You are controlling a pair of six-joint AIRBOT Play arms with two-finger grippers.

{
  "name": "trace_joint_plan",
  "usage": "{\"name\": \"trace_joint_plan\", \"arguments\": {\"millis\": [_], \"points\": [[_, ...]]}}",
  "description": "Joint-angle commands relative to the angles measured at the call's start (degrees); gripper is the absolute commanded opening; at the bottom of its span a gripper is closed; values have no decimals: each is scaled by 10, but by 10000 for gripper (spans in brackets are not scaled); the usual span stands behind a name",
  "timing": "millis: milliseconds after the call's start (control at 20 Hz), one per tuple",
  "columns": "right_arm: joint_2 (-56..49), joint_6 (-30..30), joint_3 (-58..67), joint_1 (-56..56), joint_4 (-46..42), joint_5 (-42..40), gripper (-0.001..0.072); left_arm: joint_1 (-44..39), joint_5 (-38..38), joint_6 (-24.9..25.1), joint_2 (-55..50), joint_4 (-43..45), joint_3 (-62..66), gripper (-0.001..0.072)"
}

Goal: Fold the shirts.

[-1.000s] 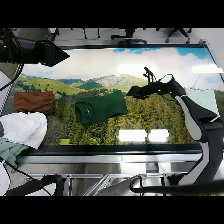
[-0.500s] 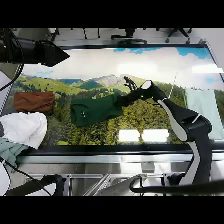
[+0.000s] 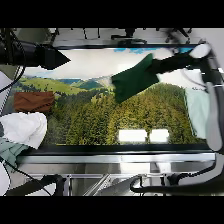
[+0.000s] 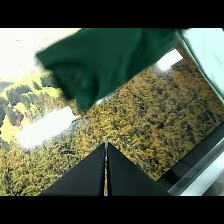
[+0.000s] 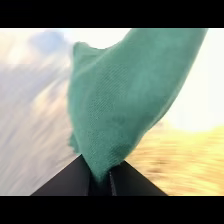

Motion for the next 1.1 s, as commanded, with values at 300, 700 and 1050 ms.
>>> {"name": "trace_joint_plan", "arguments": {"millis": [300, 700, 1050], "points": [[38, 56, 8, -339, -27, 54, 18, 0, -9, 0, 0, 0, -1, 18], [56, 226, 2, -370, -170, 245, 19, 0, -15, 17, 15, -1, -111, 18], [63, 284, -112, -370, -348, 348, 399, -6, -14, 56, 15, -106, -197, 18]]}}
